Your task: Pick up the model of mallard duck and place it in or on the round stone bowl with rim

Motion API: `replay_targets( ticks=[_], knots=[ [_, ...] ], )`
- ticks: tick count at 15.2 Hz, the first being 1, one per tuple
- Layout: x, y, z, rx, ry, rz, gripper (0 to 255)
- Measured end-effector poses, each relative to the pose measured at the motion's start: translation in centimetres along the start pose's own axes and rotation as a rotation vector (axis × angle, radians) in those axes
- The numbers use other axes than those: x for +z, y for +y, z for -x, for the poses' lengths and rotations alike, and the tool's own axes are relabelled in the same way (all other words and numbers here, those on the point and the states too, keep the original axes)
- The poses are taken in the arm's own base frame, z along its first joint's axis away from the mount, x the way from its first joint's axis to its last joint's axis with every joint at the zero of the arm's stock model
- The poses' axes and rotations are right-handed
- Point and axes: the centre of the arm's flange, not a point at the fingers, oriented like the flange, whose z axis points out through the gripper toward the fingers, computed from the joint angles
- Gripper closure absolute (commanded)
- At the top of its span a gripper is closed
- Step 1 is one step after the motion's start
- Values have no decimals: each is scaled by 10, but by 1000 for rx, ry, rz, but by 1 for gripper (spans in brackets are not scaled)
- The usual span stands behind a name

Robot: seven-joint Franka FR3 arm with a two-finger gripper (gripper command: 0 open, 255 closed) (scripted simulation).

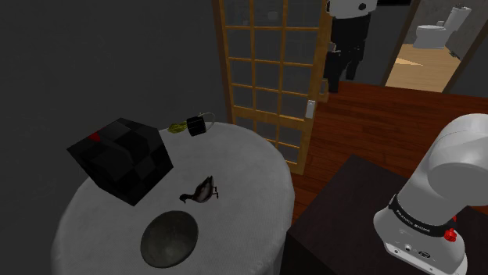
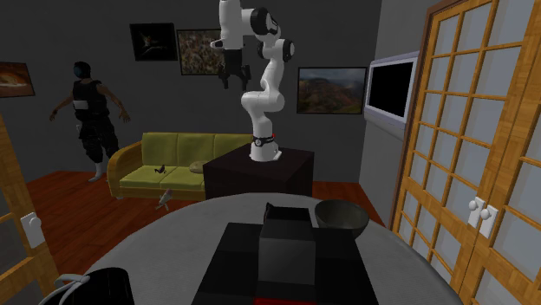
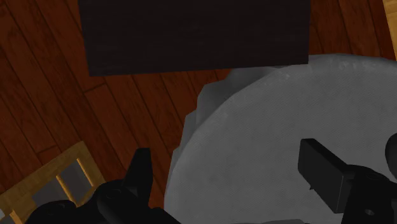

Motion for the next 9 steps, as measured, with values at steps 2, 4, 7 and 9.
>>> replay_targets(
  ticks=[2,4,7,9],
  knots=[
    [4,-2,-5,-2,-2,-5,0],
    [19,-8,-20,-7,-10,-22,0],
    [40,-22,-45,-16,-21,-53,0],
    [57,-29,-62,-22,-29,-74,0]
  ],
)
